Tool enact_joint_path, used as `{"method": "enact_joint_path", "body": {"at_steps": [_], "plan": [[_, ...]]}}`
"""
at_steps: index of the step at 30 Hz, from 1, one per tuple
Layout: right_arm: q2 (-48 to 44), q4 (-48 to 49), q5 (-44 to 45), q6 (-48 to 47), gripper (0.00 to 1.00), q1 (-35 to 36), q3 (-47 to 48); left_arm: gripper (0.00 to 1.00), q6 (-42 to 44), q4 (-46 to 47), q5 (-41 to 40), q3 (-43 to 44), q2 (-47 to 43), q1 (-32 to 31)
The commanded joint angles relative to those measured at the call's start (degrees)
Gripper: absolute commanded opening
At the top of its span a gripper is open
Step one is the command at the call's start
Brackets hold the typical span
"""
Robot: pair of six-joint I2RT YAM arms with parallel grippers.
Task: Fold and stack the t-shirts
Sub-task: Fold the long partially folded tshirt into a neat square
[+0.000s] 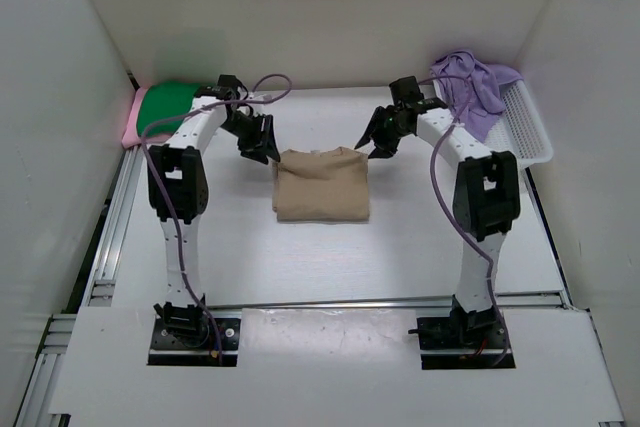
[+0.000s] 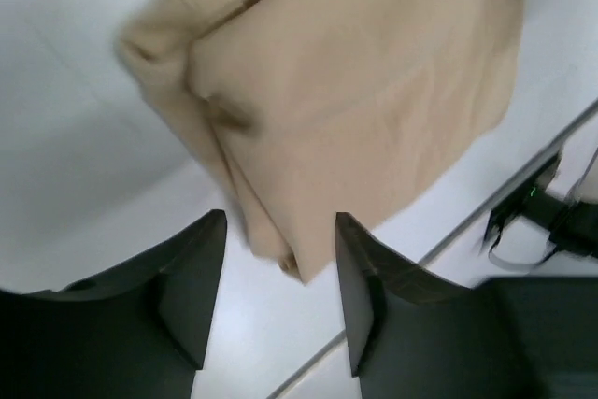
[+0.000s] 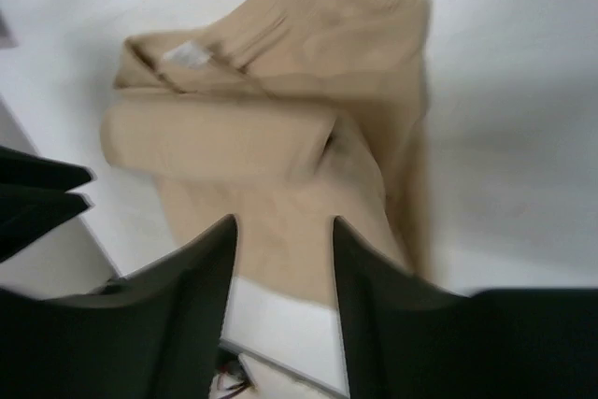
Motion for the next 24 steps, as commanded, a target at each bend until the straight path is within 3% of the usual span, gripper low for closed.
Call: {"method": "enact_joint_path", "body": {"at_steps": [1, 2, 3, 5, 7, 10, 13, 16, 24], "plan": [[5.0, 4.9, 1.7, 1.4, 0.57, -1.8, 4.5, 0.63, 0.4, 2.3, -1.2, 6.0, 2.7, 3.3], [7.9, 5.0, 1.7, 1.4, 0.57, -2.6, 8.6, 0.66, 0.4, 3.2, -2.1, 6.9, 2.8, 3.9], [9.0, 5.0, 1.7, 1.4, 0.57, -3.4, 10.5, 0.83, 0.4, 4.3, -4.9, 7.7, 2.8, 4.6], [9.0, 5.0, 1.1, -0.7, 0.57, -3.9, 12.4, 1.0, 0.4, 5.4, -8.8, 10.3, 1.8, 5.4], [4.4, 5.0, 3.3, -3.1, 0.54, -3.4, 10.0, 1.0, 0.4, 8.3, -15.2, 8.4, -2.9, 4.3], [-1.9, 6.4, 5.0, -7.3, 0.38, -0.7, 1.2, 0.95, 0.4, 14.2, -19.5, -1.0, -11.7, -1.3], [-4.2, 7.0, 5.0, -8.0, 0.16, 0.8, -4.7, 0.72, 0.4, 14.8, -20.3, -4.0, -13.9, -8.5], [-2.0, 8.8, 2.8, -6.0, 0.03, 0.8, -5.5, 0.45, 0.4, 14.8, -19.1, -3.6, -10.1, -12.6], [13.5, 7.6, -1.6, -0.8, 0.0, 0.8, 5.2, 0.3, 0.4, 13.7, -30.1, 6.8, 4.8, -12.1]]}}
